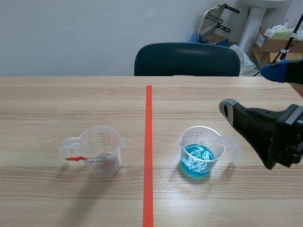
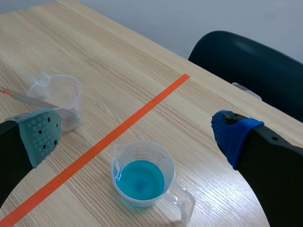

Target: Do the redox reaction experiment

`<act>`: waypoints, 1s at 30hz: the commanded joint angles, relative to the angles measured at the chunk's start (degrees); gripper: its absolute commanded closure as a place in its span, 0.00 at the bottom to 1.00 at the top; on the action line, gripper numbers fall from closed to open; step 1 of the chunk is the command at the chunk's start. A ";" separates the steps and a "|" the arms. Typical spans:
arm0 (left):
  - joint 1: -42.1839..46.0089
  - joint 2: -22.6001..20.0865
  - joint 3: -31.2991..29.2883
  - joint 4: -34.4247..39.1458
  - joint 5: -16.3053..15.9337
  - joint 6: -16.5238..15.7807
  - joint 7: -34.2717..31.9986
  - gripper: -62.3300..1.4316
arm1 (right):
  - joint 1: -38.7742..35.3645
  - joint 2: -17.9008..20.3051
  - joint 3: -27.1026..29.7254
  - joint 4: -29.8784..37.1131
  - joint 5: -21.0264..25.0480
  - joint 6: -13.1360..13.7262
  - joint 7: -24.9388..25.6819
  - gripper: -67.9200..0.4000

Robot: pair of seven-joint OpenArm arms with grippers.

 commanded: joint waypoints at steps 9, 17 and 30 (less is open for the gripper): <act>4.81 9.64 -10.82 -0.07 9.57 -0.11 -0.52 0.00 | 0.68 -0.85 0.02 0.68 0.42 -0.02 0.20 0.00; 7.32 13.81 -14.82 -0.22 12.63 -0.11 -0.94 0.00 | 0.70 -0.85 0.02 0.68 0.42 -0.02 0.20 0.00; 7.61 14.36 -16.81 -0.17 12.66 -0.13 -4.70 0.00 | 0.68 -0.85 0.02 0.68 0.42 -0.02 -0.28 0.00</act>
